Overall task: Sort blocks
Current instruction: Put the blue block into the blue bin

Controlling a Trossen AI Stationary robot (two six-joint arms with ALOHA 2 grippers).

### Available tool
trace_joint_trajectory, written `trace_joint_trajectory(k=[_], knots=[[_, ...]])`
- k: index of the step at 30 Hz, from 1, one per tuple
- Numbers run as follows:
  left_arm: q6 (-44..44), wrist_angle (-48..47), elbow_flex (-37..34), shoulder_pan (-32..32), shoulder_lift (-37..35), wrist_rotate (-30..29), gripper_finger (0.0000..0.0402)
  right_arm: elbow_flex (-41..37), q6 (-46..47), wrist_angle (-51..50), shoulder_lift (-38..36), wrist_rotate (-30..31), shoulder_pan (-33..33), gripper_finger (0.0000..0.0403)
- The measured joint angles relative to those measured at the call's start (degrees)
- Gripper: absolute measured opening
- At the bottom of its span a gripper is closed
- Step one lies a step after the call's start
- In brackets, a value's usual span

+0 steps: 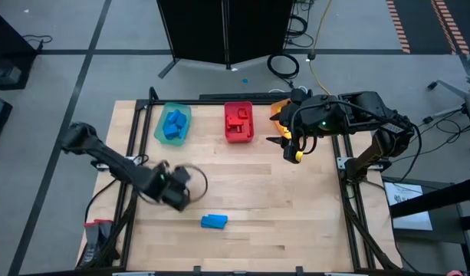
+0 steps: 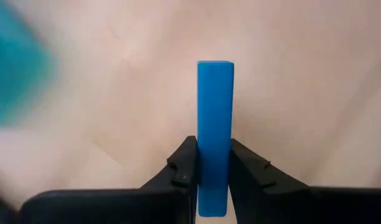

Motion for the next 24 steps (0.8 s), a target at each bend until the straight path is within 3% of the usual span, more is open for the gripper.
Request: trace_joint_trajectory(k=[6,11,14,16,24], knots=[[0.1,-4.0,2.8,12.2,-12.6,-20.7,0.0059,0.0,1.7,0.0,0.0,0.0,0.0,0.0270],[2.9,-4.1,1.8,26.9,-19.5,-28.4,0.0059,0.0,2.1,0.1,0.0,0.0,0.0,0.0270],[6.8,-3.7,0.7,36.5,-20.1,-28.2,0.0059,0.0,2.1,0.1,0.0,0.0,0.0,0.0270],[11.4,-1.0,-1.0,42.5,-19.6,-24.9,0.0059,0.0,2.1,0.0,0.0,0.0,0.0,0.0270],[27.7,22.1,-11.1,61.0,-15.6,-10.8,0.0059,0.0,2.2,0.0,0.0,0.0,0.0,0.0270]])
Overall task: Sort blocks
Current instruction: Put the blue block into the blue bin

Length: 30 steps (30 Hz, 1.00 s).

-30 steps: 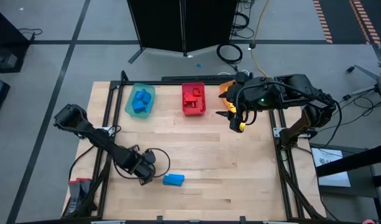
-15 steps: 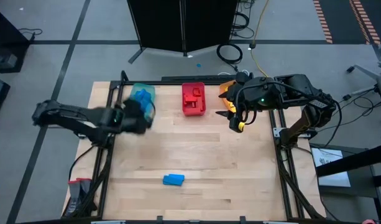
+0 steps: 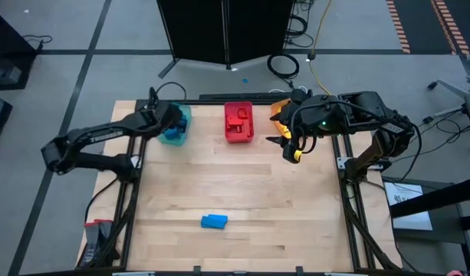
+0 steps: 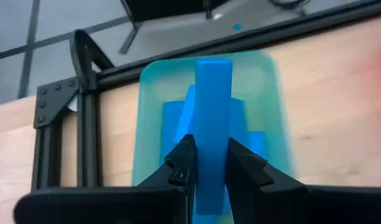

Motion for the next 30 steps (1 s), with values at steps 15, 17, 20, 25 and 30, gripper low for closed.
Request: trace_joint_trajectory(k=[15,17,20,25,30], knots=[[11.8,10.9,-0.8,11.8,12.2,11.0,0.0059,0.0,2.7,-0.4,0.0,-0.6,0.1,0.0270],[11.8,11.0,-0.8,11.8,12.6,11.1,0.0076,0.0,2.8,-1.3,0.0,-2.4,0.1,0.0270],[13.8,11.0,-0.8,11.9,12.6,11.9,0.0145,0.0,3.3,-2.4,0.5,-3.3,0.1,0.0271],[17.6,8.6,0.0,11.9,11.9,13.5,0.0254,0.0,2.8,-2.0,2.5,-6.2,0.1,0.0279],[17.6,2.6,4.1,11.8,10.8,20.0,0.0310,0.0,1.4,-2.6,5.6,-7.0,0.1,0.0291]])
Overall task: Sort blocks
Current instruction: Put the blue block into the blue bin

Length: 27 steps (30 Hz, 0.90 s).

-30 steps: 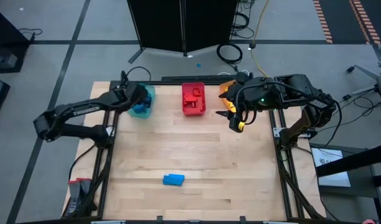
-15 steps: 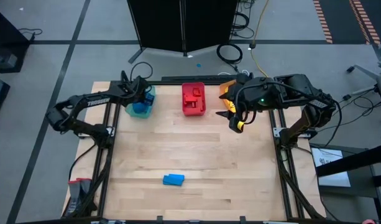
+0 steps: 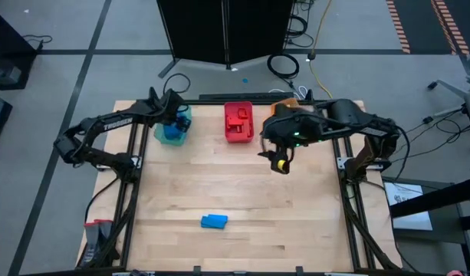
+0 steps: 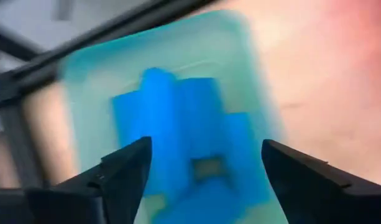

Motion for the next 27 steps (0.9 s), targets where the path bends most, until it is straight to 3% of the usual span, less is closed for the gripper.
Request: trace_joint_trajectory(k=[7,10,13,17,22,27], knots=[[5.4,-1.6,3.5,-7.1,-9.4,26.6,0.0310,0.0,-0.5,-4.0,2.8,-2.3,0.0,0.0294],[5.7,-2.9,3.7,-13.9,-15.0,33.4,0.0302,0.0,0.7,-5.6,2.9,-2.3,0.0,0.0294],[3.4,-4.7,3.7,-21.3,-19.8,33.8,0.0298,-0.2,1.7,-3.7,3.1,-2.7,0.2,0.0295],[-1.1,-5.0,3.6,-28.1,-25.3,28.7,0.0297,-1.1,-0.6,0.3,6.4,-6.0,1.6,0.0295],[-7.3,-4.8,3.7,-31.1,-32.0,21.6,0.0297,-1.2,-5.9,4.3,14.4,-11.2,3.3,0.0295],[-10.4,-4.8,5.2,-31.9,-37.5,19.3,0.0297,-1.2,-2.7,11.2,21.7,-16.3,3.5,0.0295]])
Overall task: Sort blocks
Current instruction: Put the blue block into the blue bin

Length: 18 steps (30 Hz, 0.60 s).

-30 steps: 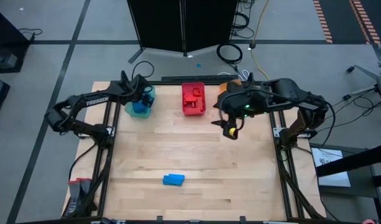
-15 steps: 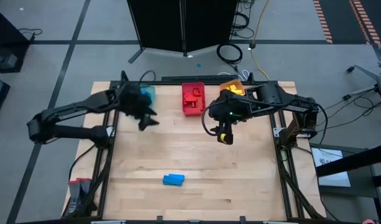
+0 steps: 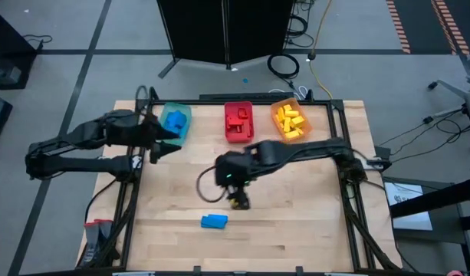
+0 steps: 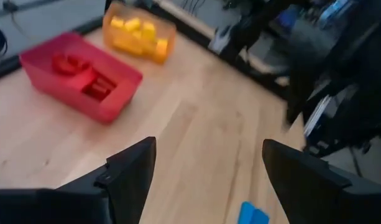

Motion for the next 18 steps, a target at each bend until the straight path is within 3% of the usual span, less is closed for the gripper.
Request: trace_joint_trajectory(k=[5,10,18], knots=[[0.1,0.0,1.0,-0.6,-4.0,-0.2,0.0297,0.0,7.8,11.8,7.2,-2.3,2.0,0.0295],[0.3,-0.6,1.1,-0.6,-7.6,-0.1,0.0297,0.0,15.0,22.7,13.6,-0.3,4.4,0.0295],[1.1,-2.2,1.2,-0.6,-11.6,0.5,0.0297,0.0,22.7,23.5,19.9,3.8,5.8,0.0295]])
